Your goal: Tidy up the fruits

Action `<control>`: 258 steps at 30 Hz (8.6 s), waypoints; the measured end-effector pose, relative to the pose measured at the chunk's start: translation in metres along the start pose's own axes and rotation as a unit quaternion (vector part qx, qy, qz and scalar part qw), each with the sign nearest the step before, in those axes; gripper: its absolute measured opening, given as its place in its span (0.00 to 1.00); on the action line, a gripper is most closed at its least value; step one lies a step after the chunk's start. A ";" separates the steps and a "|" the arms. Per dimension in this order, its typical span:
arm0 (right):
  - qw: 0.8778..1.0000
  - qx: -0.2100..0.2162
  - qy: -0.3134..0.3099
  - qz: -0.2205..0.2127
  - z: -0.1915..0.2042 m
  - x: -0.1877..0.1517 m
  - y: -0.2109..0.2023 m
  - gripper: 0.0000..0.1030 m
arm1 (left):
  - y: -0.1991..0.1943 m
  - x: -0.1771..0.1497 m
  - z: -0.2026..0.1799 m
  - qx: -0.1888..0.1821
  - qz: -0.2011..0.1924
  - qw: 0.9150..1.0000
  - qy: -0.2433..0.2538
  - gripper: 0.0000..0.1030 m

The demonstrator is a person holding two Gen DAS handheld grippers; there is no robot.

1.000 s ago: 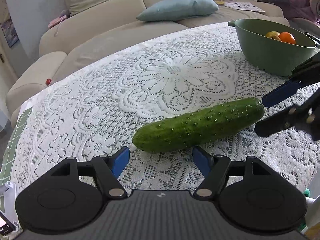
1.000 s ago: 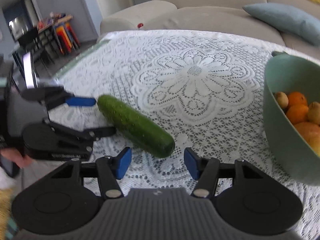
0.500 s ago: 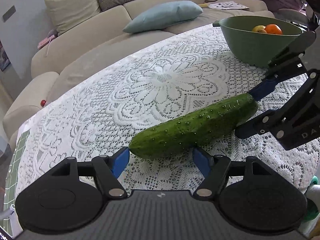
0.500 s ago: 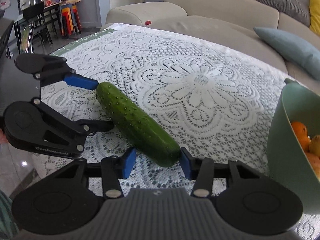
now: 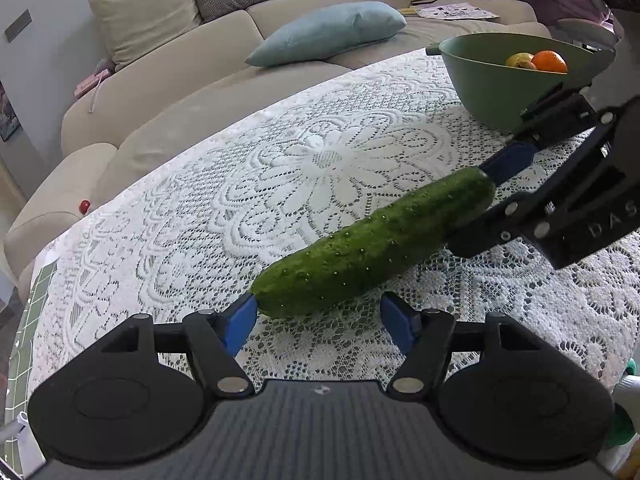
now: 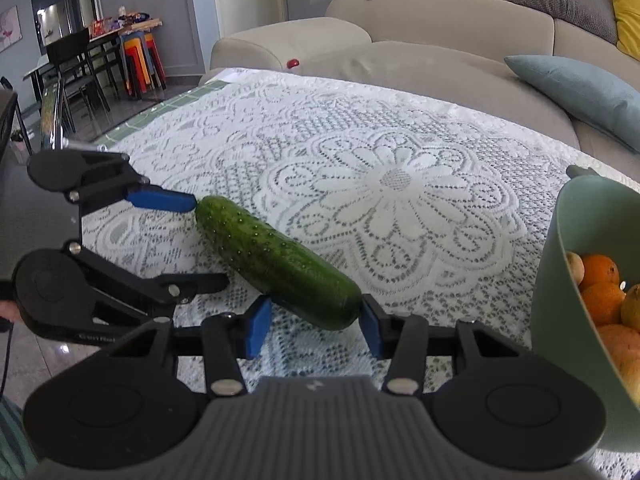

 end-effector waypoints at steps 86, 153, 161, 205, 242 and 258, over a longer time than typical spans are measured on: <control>0.997 -0.039 -0.049 -0.044 -0.021 0.021 0.006 0.44 | 0.030 0.022 0.039 -0.076 -0.022 0.991 -0.109 0.75; 0.976 -0.178 0.056 -0.110 -0.187 0.001 -0.131 0.51 | 0.039 0.163 -0.109 -0.131 -0.087 0.985 -0.071 0.75; 0.967 -0.212 0.077 -0.114 -0.198 0.008 -0.125 0.49 | 0.039 0.161 -0.124 -0.158 -0.079 0.983 -0.055 0.62; 0.956 -0.219 -0.181 -0.079 -0.140 0.047 -0.056 0.61 | -0.001 0.115 -0.028 0.017 -0.044 0.981 -0.189 0.64; 0.972 -0.192 -0.105 -0.091 -0.130 0.036 -0.129 0.63 | -0.033 0.126 -0.042 0.005 -0.068 0.981 -0.181 0.70; 0.964 -0.161 0.057 -0.205 -0.092 0.032 -0.204 0.90 | -0.105 0.150 -0.046 0.090 -0.186 0.958 -0.198 0.93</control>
Point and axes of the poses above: each gripper's, at about its wrist camera, not at the fingertips, and y roughly the way its jaws point, z to its left, x to its top, the point moved 10 cm from there along y, roughly the way its jaws point, and after that the axes turned 5 degrees about -z, right-handed, at the moved point
